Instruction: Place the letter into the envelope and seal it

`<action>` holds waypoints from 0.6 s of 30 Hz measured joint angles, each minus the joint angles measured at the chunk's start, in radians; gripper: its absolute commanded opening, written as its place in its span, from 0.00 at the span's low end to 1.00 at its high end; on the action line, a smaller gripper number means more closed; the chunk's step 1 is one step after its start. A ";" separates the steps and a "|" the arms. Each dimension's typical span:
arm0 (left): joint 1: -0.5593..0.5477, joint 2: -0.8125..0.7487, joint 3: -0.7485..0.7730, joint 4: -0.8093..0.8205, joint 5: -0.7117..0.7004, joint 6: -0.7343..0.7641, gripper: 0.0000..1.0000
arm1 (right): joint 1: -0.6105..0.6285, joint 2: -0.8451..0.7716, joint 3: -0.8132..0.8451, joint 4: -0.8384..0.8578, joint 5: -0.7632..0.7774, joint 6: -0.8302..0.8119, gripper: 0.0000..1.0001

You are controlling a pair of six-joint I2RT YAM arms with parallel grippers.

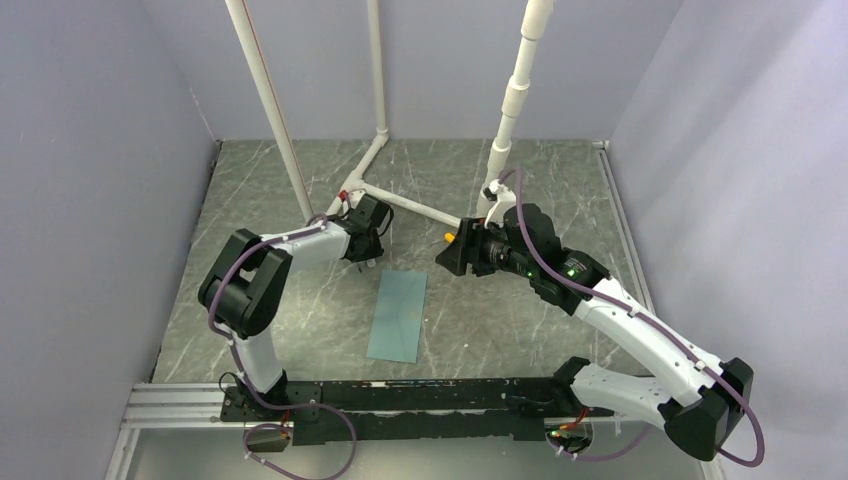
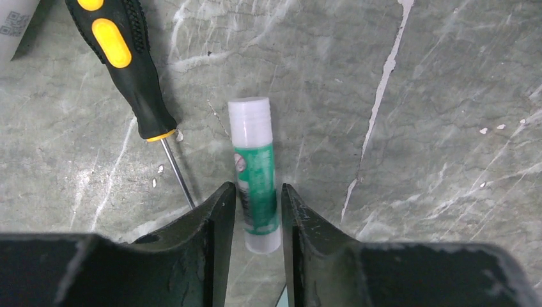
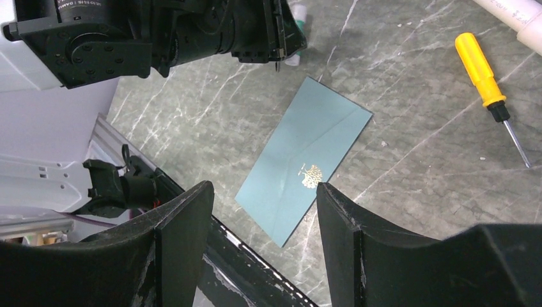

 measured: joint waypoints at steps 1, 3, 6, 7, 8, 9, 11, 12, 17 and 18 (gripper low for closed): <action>0.000 0.000 0.000 0.000 0.000 0.002 0.44 | 0.000 0.000 0.000 0.000 -0.003 0.000 0.64; 0.000 0.000 0.000 -0.002 0.000 0.010 0.53 | 0.000 0.000 0.000 0.000 -0.007 0.000 0.64; -0.001 -0.008 0.002 -0.018 0.003 0.026 0.65 | 0.000 0.000 0.000 -0.001 -0.008 0.000 0.64; -0.001 -0.018 0.003 -0.026 0.006 0.033 0.68 | 0.000 0.000 0.000 -0.003 -0.008 0.001 0.65; -0.002 -0.036 0.005 -0.036 0.011 0.039 0.78 | 0.000 0.000 0.000 -0.008 -0.006 0.001 0.66; -0.002 -0.061 0.007 -0.048 0.019 0.048 0.90 | 0.000 0.001 0.000 -0.016 -0.004 0.001 0.68; -0.006 -0.131 0.014 -0.069 0.033 0.061 0.93 | 0.000 0.002 0.001 -0.037 0.007 0.004 0.90; -0.008 -0.172 0.019 -0.077 0.038 0.069 0.93 | 0.000 0.005 0.002 -0.053 0.020 0.006 0.98; -0.032 -0.422 0.069 -0.145 0.088 0.095 0.93 | 0.000 0.021 0.033 -0.175 0.111 0.029 1.00; -0.036 -0.477 0.075 -0.164 0.095 0.097 0.93 | 0.000 0.021 0.042 -0.196 0.130 0.033 1.00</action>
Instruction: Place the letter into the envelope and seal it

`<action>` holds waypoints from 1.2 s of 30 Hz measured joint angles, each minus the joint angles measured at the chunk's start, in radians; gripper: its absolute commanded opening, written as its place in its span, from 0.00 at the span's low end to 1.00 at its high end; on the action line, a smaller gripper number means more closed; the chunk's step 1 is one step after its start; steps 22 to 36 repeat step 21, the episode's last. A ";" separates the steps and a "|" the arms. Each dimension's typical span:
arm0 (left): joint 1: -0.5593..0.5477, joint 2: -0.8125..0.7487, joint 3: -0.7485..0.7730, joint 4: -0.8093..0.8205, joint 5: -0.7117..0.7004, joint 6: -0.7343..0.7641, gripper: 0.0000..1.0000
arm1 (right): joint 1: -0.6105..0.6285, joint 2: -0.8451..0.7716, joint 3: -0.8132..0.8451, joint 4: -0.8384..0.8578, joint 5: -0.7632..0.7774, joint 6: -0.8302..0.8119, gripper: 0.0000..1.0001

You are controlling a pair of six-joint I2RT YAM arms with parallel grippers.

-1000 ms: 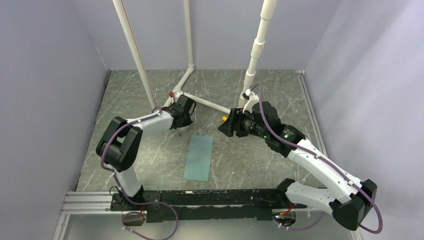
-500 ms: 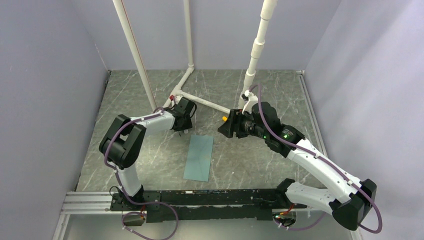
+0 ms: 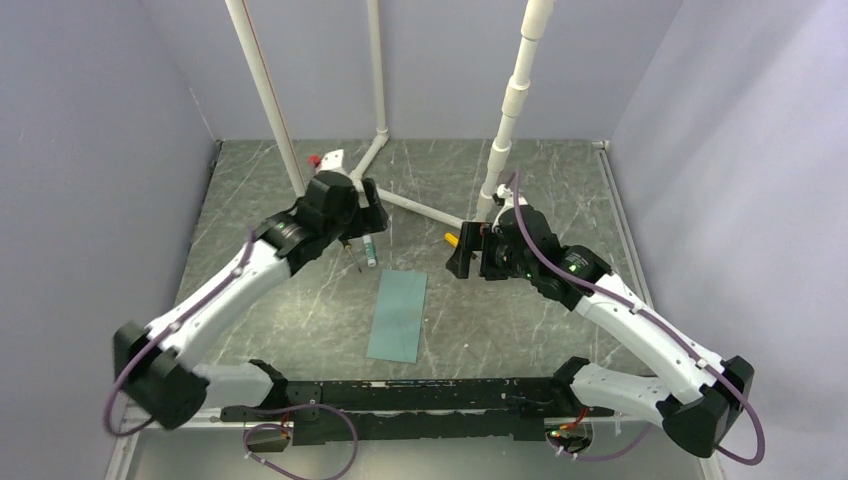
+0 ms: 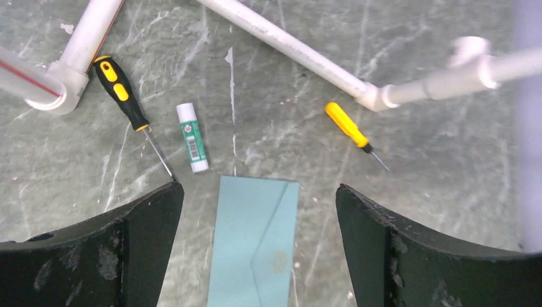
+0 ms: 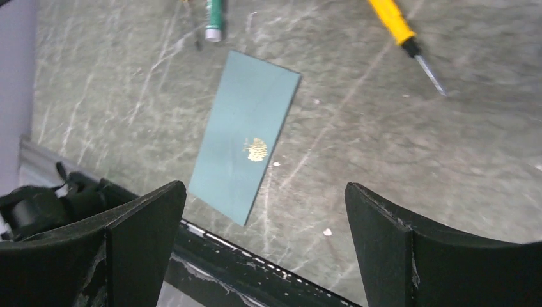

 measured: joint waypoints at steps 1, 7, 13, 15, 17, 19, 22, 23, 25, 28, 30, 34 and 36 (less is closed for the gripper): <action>-0.003 -0.046 0.001 -0.018 0.003 0.001 0.93 | 0.000 -0.001 0.013 -0.032 0.029 0.005 1.00; -0.009 -0.381 -0.025 -0.201 -0.012 0.026 0.93 | 0.000 -0.052 0.091 -0.229 0.234 0.060 1.00; -0.010 -0.649 0.087 -0.466 -0.102 0.051 0.93 | 0.000 -0.134 0.264 -0.457 0.451 0.132 1.00; -0.010 -0.695 0.132 -0.527 -0.125 0.054 0.93 | 0.000 -0.164 0.321 -0.499 0.503 0.143 1.00; -0.010 -0.729 0.166 -0.591 -0.142 0.058 0.93 | 0.000 -0.195 0.360 -0.522 0.534 0.144 1.00; -0.010 -0.748 0.182 -0.650 -0.156 0.066 0.93 | 0.000 -0.228 0.388 -0.537 0.544 0.136 1.00; -0.010 -0.753 0.184 -0.694 -0.163 0.082 0.93 | -0.001 -0.258 0.409 -0.541 0.540 0.117 1.00; -0.010 -0.753 0.184 -0.694 -0.163 0.082 0.93 | -0.001 -0.258 0.409 -0.541 0.540 0.117 1.00; -0.010 -0.753 0.184 -0.694 -0.163 0.082 0.93 | -0.001 -0.258 0.409 -0.541 0.540 0.117 1.00; -0.010 -0.753 0.184 -0.694 -0.163 0.082 0.93 | -0.001 -0.258 0.409 -0.541 0.540 0.117 1.00; -0.010 -0.753 0.184 -0.694 -0.163 0.082 0.93 | -0.001 -0.258 0.409 -0.541 0.540 0.117 1.00; -0.010 -0.753 0.184 -0.694 -0.163 0.082 0.93 | -0.001 -0.258 0.409 -0.541 0.540 0.117 1.00; -0.010 -0.753 0.184 -0.694 -0.163 0.082 0.93 | -0.001 -0.258 0.409 -0.541 0.540 0.117 1.00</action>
